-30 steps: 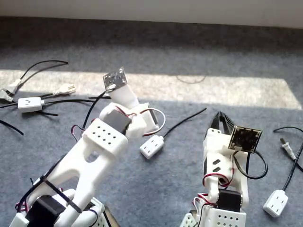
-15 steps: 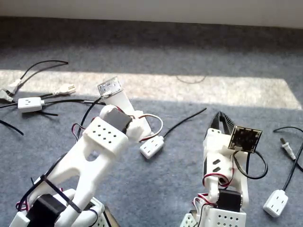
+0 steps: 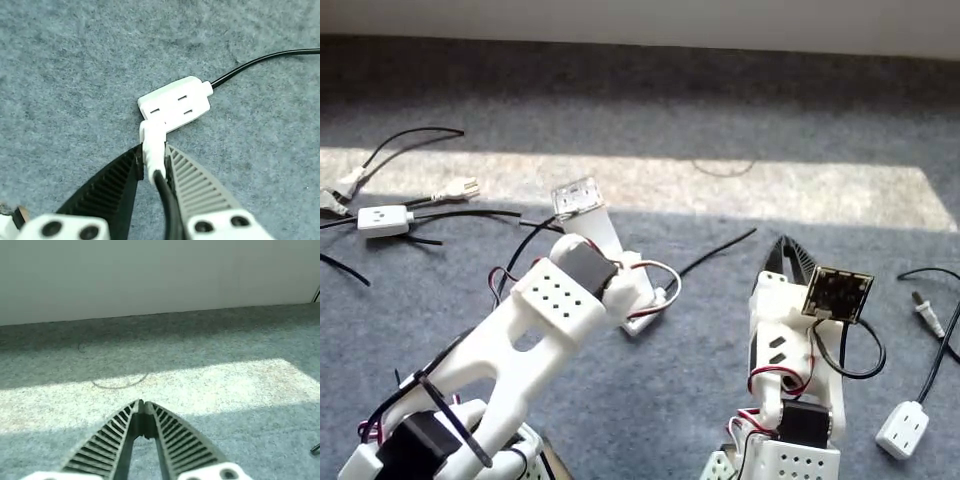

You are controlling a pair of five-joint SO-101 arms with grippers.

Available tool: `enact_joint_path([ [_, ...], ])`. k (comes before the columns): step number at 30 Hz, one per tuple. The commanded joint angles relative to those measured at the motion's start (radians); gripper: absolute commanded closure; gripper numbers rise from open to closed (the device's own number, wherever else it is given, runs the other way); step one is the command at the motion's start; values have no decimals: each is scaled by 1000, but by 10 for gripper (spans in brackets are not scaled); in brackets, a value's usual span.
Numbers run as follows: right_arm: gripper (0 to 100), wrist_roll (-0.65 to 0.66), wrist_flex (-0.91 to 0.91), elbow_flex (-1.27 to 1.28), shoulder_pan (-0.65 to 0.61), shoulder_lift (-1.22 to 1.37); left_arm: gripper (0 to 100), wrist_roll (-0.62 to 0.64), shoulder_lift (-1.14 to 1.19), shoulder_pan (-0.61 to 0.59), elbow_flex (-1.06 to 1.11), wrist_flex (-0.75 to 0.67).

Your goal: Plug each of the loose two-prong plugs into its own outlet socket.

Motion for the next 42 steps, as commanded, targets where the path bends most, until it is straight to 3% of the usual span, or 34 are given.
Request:
enact_joint_path([
  [1, 991, -8, 4, 154, 7, 4, 994, 12, 2, 13, 19, -14],
  [10, 991, -9, 4, 154, 7, 4, 994, 12, 2, 13, 94, -127],
  [25, 991, -9, 4, 154, 7, 4, 994, 14, 2, 54, 99, -192],
  [42, 991, -9, 4, 154, 7, 4, 994, 198, 65, -8, 101, -232],
])
